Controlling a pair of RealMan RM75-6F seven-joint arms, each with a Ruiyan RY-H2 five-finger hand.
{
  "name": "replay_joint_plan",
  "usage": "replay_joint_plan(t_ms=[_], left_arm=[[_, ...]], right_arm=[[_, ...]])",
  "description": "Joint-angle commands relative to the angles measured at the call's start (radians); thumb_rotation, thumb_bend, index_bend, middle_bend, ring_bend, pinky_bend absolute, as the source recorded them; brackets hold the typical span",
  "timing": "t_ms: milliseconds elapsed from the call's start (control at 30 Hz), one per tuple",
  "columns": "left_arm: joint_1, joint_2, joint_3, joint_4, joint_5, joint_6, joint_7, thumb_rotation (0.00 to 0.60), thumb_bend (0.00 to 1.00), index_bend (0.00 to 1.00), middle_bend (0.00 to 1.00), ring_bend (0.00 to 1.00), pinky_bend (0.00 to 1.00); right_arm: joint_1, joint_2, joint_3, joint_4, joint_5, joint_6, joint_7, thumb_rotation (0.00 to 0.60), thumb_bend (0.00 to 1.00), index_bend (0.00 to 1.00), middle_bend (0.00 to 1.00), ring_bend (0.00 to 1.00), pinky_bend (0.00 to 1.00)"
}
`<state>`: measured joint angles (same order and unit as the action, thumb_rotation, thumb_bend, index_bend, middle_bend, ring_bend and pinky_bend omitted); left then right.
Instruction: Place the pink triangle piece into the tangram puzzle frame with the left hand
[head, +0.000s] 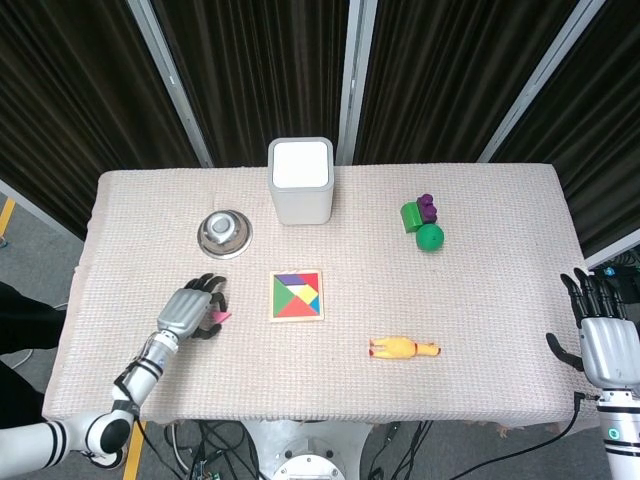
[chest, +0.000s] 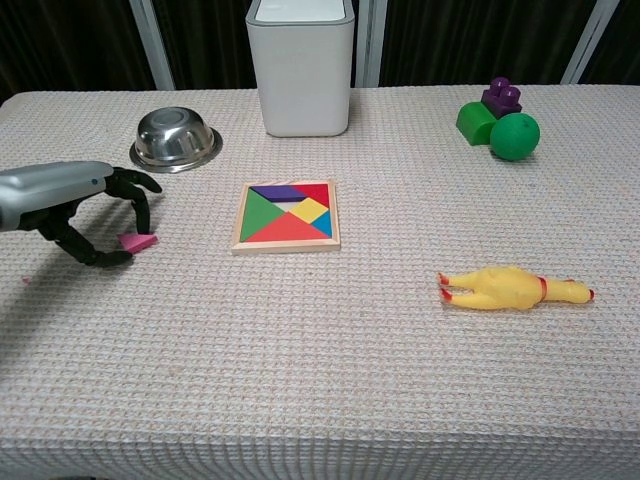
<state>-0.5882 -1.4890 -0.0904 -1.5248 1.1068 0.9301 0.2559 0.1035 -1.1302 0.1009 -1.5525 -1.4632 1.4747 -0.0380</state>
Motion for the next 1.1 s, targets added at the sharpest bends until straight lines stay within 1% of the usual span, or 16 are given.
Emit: replay_joint_plan(t_ms=[33,300,733,967,1100], left_arm=[[-0.003,0.000,0.000,-0.006,-0.012,0.003,0.016,0.600,0.32,0.46,0.09,0.00,0.14],[-0.014,0.002,-0.005,-0.020,-0.030,0.004,0.035,0.600,0.33,0.48,0.10,0.00,0.14],[-0.066,0.010,-0.034,-0.085,-0.079,0.004,0.124,0.600,0.34,0.49,0.11,0.00,0.14],[-0.120,-0.003,-0.062,-0.103,-0.128,-0.022,0.166,0.600,0.34,0.49,0.11,0.00,0.14],[-0.163,-0.029,-0.078,-0.096,-0.190,-0.032,0.213,0.600,0.34,0.49,0.11,0.00,0.14]], right_arm=[[0.000,0.000,0.000,0.000,0.000,0.000,0.001,0.600,0.18,0.00,0.00,0.00,0.00],[-0.001,0.000,0.001,0.002,0.000,0.002,0.005,0.600,0.18,0.00,0.00,0.00,0.00],[-0.004,0.001,0.003,0.009,-0.003,0.011,0.020,0.600,0.18,0.00,0.00,0.00,0.00],[-0.006,0.001,0.004,0.011,-0.010,0.020,0.028,0.600,0.18,0.00,0.00,0.00,0.00],[-0.010,-0.002,0.007,0.014,-0.016,0.037,0.031,0.600,0.18,0.00,0.00,0.00,0.00]])
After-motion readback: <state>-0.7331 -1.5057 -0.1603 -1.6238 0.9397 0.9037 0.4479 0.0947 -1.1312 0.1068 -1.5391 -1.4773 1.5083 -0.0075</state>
